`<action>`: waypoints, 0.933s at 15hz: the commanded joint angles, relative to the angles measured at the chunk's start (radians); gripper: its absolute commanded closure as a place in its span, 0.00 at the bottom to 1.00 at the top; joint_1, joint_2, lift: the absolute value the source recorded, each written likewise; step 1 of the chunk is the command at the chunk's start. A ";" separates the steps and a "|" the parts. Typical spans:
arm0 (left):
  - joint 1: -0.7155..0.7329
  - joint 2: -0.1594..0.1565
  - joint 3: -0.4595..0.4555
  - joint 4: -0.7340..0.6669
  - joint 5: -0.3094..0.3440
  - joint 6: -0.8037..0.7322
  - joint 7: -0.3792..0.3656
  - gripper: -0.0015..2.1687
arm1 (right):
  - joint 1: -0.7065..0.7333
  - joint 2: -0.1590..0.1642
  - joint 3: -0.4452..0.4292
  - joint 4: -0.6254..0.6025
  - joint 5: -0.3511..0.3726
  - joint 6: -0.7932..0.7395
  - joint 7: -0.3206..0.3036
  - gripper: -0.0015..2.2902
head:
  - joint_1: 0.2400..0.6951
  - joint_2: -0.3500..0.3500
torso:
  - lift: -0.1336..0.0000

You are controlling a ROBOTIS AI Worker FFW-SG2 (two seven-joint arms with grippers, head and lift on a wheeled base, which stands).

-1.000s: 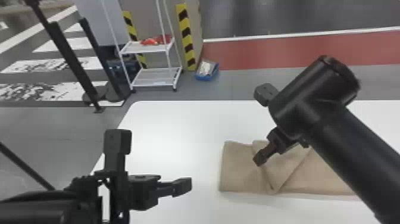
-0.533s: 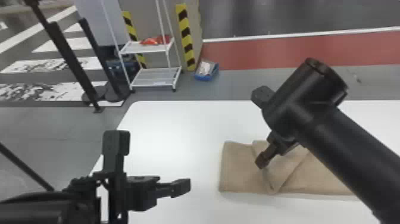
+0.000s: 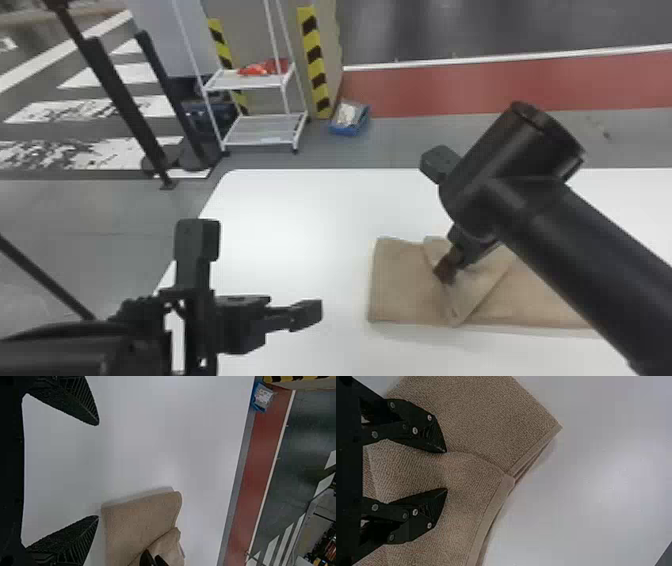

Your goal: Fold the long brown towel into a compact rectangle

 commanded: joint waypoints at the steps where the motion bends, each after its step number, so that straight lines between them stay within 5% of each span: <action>1: 0.002 0.000 0.000 0.001 0.000 0.004 0.000 0.02 | 0.019 0.002 -0.011 -0.043 0.015 0.002 0.000 0.45 | 1.00 0.83 | 0.07; 9: 0.014 0.005 0.000 0.004 0.002 0.004 -0.002 0.02 | 0.151 0.002 -0.048 -0.306 0.071 0.002 0.012 0.45 | 1.00 0.88 | 0.07; 14: 0.014 0.008 -0.006 0.025 0.008 0.004 0.000 0.03 | 0.410 0.002 -0.159 -0.588 0.117 0.002 -0.080 0.45 | 1.00 0.95 | 0.07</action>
